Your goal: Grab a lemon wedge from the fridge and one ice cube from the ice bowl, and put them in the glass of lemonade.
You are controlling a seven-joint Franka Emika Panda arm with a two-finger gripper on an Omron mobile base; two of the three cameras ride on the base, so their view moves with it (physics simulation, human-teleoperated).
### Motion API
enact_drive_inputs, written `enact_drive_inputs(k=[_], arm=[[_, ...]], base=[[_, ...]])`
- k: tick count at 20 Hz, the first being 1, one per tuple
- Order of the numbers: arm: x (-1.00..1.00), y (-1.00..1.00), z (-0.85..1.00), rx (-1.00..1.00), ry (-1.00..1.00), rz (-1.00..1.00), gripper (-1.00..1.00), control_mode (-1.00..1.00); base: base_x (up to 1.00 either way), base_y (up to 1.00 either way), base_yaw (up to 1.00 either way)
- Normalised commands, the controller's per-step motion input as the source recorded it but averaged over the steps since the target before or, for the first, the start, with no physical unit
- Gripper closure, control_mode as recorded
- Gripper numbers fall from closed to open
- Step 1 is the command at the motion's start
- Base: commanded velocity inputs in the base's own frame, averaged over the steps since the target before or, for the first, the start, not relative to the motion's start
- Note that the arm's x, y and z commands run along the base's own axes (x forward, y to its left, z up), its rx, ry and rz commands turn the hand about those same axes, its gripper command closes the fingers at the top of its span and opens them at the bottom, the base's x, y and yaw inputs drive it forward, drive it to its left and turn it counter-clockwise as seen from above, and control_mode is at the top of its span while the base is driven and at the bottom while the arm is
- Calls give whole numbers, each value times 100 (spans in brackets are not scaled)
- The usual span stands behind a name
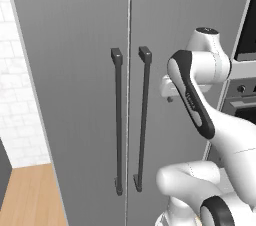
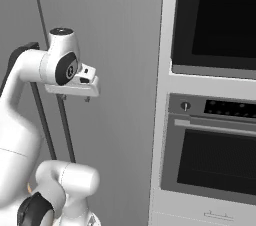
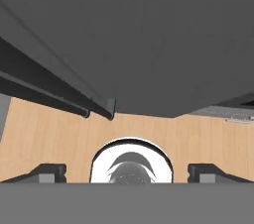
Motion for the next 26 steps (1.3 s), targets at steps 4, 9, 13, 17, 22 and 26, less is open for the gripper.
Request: enact_drive_inputs(k=[4,9,13,17,22,26], arm=[[-24,23,-24,0,0,-10,-100,-100],[-1,6,-11,0,0,-1,-100,-100],[0,0,0,0,0,0,-100,-100],[-3,0,0,0,0,0,-100,100],[0,0,0,0,0,0,-100,100],[0,0,0,0,0,0,-100,100]], base=[[0,0,0],[0,0,0],[0,0,0],[-12,11,0],[-5,54,0],[-2,46,0]])
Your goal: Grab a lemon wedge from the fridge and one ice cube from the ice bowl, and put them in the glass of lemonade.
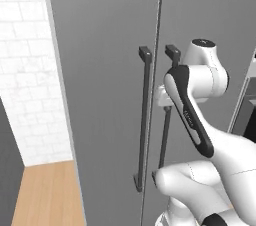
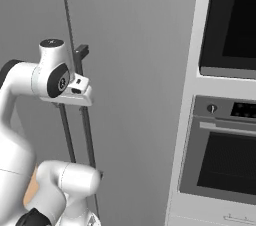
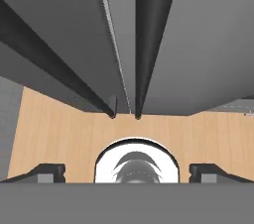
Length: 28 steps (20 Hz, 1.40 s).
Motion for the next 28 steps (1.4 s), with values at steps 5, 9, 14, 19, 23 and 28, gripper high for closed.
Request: enact_drive_inputs(k=[5,9,14,19,23,28], arm=[[0,0,0,0,0,0,-100,100],[0,0,0,0,0,0,-100,100],[0,0,0,0,0,0,-100,100],[0,0,0,0,0,0,-100,100],[0,0,0,0,0,0,-100,100],[0,0,0,0,0,0,-100,100]], base=[[-17,47,0],[-38,35,-1],[-62,-3,-12],[-44,-4,-18],[-59,-2,-12],[-53,-25,1]])
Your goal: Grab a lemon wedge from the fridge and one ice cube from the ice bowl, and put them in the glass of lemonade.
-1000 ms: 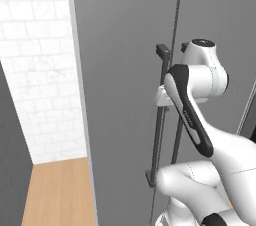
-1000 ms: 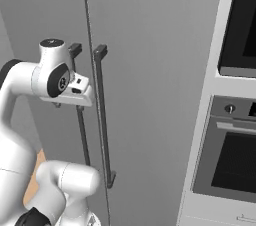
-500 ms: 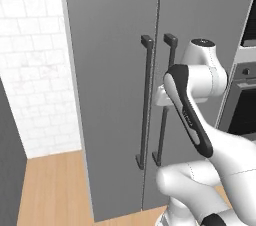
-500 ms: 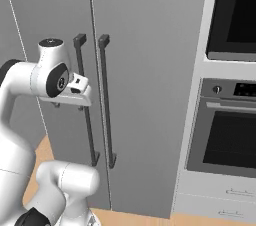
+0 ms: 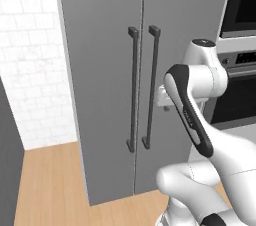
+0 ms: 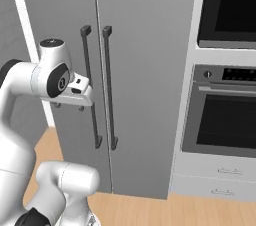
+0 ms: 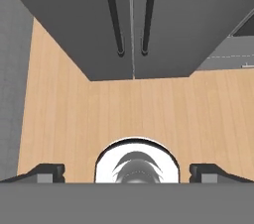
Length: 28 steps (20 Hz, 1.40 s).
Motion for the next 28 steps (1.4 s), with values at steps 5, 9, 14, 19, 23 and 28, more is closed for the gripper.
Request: enact_drive_inputs(k=[5,9,14,19,23,28], arm=[[0,0,0,0,0,0,-100,100],[0,0,0,0,0,0,-100,100],[0,0,0,0,0,0,-100,100],[0,0,0,0,0,0,-100,100],[0,0,0,0,0,0,-100,100],[0,0,0,0,0,0,-100,100]], base=[[-21,-18,5],[-5,-16,0],[0,-39,0],[0,-15,0],[0,0,0],[0,0,0]])
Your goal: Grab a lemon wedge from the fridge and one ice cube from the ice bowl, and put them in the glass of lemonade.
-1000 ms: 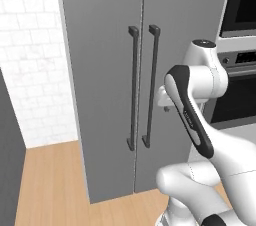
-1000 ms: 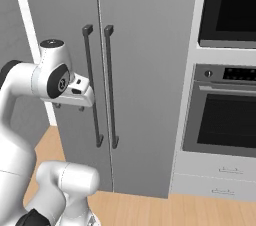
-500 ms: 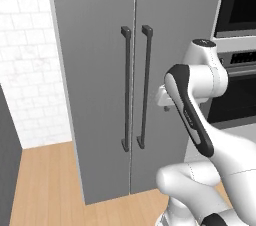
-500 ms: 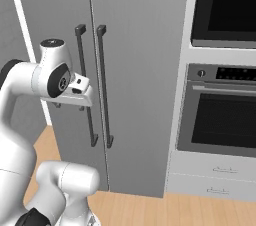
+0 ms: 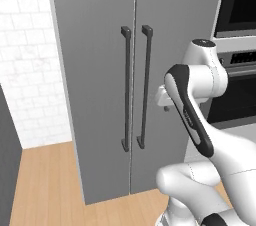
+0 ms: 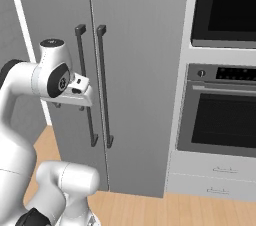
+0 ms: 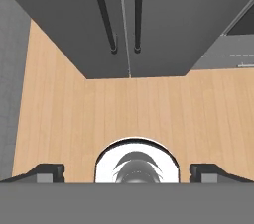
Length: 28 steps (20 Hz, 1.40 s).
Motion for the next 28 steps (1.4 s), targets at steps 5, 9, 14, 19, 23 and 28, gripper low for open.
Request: enact_drive_inputs(k=[5,9,14,19,23,28], arm=[[0,0,0,0,0,0,-100,100],[0,0,0,0,-2,0,-100,-100],[-14,0,57,-1,-35,5,-100,-100],[3,0,77,-6,-48,10,-100,-100],[24,0,63,-11,-46,3,-100,-100],[87,0,45,-1,-13,0,-100,-100]], base=[[0,0,0],[0,0,0],[0,0,0],[0,0,0],[0,0,0],[0,0,0]])
